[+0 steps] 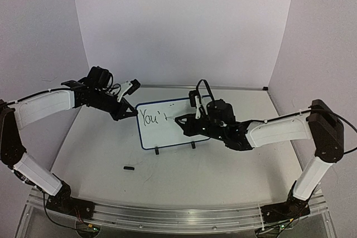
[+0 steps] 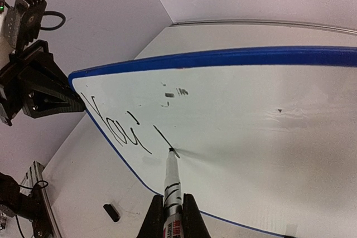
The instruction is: Write a sentence on the whiteboard
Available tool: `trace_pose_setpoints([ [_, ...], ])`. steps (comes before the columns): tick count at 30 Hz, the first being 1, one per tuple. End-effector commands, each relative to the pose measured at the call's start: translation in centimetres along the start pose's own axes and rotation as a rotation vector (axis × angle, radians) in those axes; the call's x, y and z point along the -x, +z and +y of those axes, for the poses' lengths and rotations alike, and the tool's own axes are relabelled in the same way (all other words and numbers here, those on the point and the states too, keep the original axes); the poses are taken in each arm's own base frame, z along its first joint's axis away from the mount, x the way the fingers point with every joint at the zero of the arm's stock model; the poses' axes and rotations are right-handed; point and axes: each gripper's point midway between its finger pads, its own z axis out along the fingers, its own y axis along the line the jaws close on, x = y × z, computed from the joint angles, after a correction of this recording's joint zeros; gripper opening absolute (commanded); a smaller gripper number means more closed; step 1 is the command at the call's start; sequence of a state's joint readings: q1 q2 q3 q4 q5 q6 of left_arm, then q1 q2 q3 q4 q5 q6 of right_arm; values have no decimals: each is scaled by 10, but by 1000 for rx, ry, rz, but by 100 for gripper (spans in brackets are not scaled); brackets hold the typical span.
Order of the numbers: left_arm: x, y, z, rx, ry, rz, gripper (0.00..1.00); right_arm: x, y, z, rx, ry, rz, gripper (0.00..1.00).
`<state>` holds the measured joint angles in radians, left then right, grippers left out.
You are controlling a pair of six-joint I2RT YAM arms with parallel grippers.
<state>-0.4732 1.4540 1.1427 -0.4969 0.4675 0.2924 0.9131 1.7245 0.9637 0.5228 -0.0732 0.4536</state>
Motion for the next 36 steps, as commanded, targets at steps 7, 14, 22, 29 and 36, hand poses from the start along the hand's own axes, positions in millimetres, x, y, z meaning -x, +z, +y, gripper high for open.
trace_pose_setpoints([
  [7,-8,2,7,47,39,38,0,41,-8,8,-2,-2,-132,0],
  [14,-8,3,7,45,38,40,0,43,-16,1,-33,6,-160,0],
  [22,-9,3,7,45,39,41,0,40,-21,2,-17,8,-155,0],
  [29,-9,3,7,46,39,43,0,33,-30,8,28,13,-143,0],
  [36,-9,4,6,44,41,45,0,23,-22,0,5,17,-122,0],
])
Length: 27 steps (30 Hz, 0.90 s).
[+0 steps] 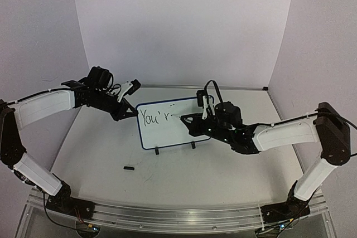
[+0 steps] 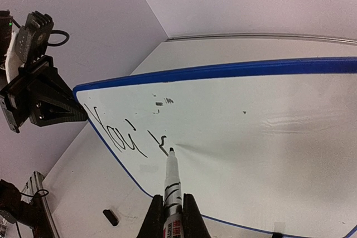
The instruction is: Write a sentence on the whiteboard
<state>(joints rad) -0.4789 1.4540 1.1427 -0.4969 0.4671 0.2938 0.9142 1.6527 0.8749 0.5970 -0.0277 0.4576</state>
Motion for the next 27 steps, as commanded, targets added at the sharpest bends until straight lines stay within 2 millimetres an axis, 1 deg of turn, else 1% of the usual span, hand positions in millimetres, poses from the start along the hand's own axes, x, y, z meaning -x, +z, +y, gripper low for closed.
trace_pose_setpoints([
  [1,-10,3,8,49,36,46,0,14,0,3,11,10,-51,0],
  [6,-11,4,8,49,35,47,0,13,8,-1,-12,0,-43,0],
  [10,-11,5,8,47,36,49,0,12,12,-1,-18,-11,-37,0],
  [11,-11,4,8,48,36,49,0,14,12,-4,-37,-13,-45,0],
  [14,-12,5,8,49,36,53,0,15,13,-6,-53,-18,-47,0],
  [21,-11,5,8,48,37,51,0,21,2,-15,-107,-27,-72,0],
  [27,-11,5,7,47,39,50,0,32,-9,-17,-129,-36,-102,0],
])
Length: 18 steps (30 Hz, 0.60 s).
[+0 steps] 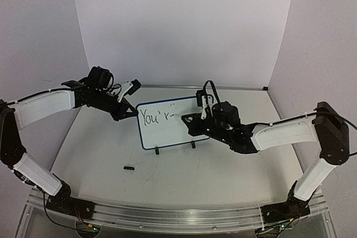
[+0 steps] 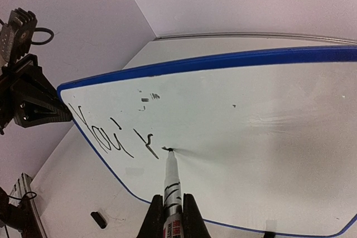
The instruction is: Write a sentence on the whiteboard
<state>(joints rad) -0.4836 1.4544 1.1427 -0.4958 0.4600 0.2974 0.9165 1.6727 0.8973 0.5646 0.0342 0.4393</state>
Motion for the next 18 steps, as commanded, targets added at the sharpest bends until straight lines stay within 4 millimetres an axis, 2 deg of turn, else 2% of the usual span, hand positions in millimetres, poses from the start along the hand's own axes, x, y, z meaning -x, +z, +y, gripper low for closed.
trace_pose_setpoints([
  [1,-11,4,7,43,32,49,0,35,-14,-7,-63,-13,-106,0],
  [8,-11,4,8,46,31,50,0,43,-13,6,-14,-25,-110,0],
  [12,-11,4,8,47,32,51,0,38,-6,14,26,-29,-85,0],
  [18,-11,4,8,47,33,51,0,29,0,13,36,-26,-59,0],
])
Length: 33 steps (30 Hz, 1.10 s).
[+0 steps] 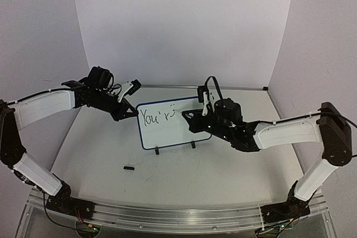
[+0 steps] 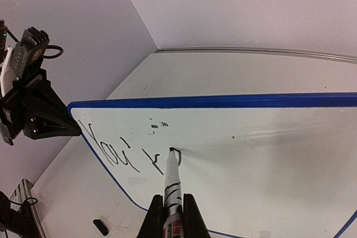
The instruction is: Write a sentence on the whiteboard
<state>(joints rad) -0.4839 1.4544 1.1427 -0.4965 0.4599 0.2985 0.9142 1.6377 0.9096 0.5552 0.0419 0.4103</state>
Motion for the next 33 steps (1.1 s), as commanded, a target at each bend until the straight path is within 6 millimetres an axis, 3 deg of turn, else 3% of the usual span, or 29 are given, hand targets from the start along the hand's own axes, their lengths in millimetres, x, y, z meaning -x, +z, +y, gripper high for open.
trace_pose_setpoints([
  [1,-11,4,8,47,32,51,0,10,8,7,28,-1,-19,0],
  [21,-11,3,8,49,34,49,0,-24,15,-5,5,44,56,0],
  [33,-11,3,8,49,33,51,0,-25,8,-14,-36,41,61,0],
])
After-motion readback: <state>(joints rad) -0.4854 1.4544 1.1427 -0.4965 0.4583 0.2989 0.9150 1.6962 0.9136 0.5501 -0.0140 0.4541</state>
